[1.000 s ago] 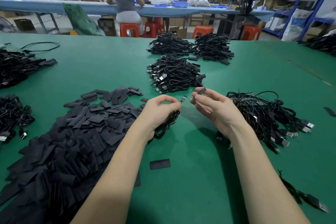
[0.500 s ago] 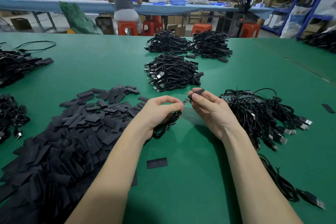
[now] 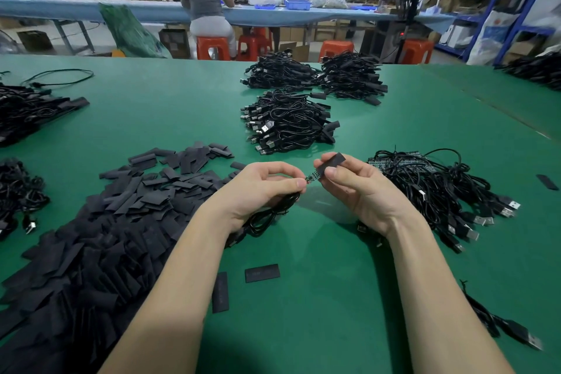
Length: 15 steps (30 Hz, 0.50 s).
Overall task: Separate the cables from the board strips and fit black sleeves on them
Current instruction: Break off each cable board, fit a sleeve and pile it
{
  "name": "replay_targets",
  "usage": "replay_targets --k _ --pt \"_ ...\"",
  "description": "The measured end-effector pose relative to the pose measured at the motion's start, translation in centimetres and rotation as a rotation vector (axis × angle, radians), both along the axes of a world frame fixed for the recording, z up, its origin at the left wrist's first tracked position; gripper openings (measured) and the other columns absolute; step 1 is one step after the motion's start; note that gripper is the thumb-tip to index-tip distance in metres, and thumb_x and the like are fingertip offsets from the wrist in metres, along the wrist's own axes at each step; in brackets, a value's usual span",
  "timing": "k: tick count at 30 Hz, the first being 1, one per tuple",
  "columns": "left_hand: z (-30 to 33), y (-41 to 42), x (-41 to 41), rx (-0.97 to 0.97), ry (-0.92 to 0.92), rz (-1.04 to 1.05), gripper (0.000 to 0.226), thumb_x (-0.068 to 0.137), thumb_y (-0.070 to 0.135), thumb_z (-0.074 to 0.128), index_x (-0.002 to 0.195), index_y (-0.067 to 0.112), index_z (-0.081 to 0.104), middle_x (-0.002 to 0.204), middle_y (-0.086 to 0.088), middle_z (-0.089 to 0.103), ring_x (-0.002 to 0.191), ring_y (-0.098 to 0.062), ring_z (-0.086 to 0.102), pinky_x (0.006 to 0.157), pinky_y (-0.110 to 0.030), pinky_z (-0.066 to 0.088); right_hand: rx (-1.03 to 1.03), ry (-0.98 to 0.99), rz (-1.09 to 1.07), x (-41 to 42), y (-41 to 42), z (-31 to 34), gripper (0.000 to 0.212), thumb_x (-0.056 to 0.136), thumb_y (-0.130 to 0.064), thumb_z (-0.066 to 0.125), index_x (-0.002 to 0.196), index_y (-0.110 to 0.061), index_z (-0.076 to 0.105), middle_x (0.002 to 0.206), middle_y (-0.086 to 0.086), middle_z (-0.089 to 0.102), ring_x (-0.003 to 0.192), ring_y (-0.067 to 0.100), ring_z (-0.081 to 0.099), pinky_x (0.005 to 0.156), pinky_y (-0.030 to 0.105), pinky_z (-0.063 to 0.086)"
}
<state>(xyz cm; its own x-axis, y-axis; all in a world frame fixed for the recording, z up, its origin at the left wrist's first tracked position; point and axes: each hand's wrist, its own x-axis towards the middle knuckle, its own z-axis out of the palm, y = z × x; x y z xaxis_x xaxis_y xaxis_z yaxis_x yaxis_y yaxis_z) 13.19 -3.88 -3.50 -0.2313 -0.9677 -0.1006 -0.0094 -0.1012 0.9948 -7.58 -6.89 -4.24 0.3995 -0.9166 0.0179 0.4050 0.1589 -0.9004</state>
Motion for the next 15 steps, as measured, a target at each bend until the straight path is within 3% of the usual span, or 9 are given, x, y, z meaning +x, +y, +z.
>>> replay_targets --k 7,12,15 --pt "-0.1 0.2 0.2 0.015 0.05 -0.003 0.009 0.086 0.012 0.075 0.095 0.014 0.073 0.084 -0.001 0.074 0.072 -0.01 0.067 0.066 -0.015 0.051 -0.086 0.057 0.077 -0.2 0.2 0.4 0.023 0.077 -0.001 0.071 0.091 -0.017 0.081 0.101 0.005 0.077 0.093 0.011 0.072 0.082 0.02 0.056" --pt "0.0 0.1 0.2 0.006 0.091 0.012 0.01 0.078 0.019 0.08 0.085 0.021 0.074 0.085 -0.003 0.074 0.073 -0.012 0.066 0.068 -0.015 0.053 -0.116 0.075 0.094 0.9 0.3 0.2 0.021 0.076 -0.003 0.073 0.09 -0.016 0.079 0.096 0.007 0.077 0.092 0.015 0.072 0.085 0.022 0.056" --pt "-0.2 0.0 -0.1 -0.046 0.052 0.053 0.007 0.084 0.017 0.078 0.087 0.019 0.072 0.083 -0.004 0.074 0.073 -0.014 0.067 0.066 -0.016 0.053 -0.114 0.069 0.067 1.1 0.2 0.2 0.023 0.076 -0.005 0.073 0.098 -0.012 0.074 0.098 0.007 0.077 0.093 0.015 0.072 0.085 0.023 0.056"
